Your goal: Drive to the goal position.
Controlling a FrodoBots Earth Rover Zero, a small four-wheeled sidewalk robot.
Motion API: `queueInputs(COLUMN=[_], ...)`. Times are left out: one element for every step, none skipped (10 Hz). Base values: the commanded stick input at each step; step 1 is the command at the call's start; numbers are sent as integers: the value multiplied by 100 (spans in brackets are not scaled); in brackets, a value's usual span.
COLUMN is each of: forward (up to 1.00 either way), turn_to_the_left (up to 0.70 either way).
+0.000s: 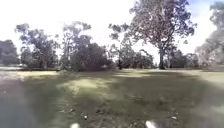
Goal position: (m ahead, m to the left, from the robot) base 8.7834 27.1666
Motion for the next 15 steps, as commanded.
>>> queueInputs(forward=[70, 70, 70, 70, 70, 70, 70, 70, 70, 70, 70, 70, 70, 70, 70], turn_to_the_left=[30, 35, 35, 17, 3, 0, 0, 0, 0, 0, 0, 0, 0, 0, 1])
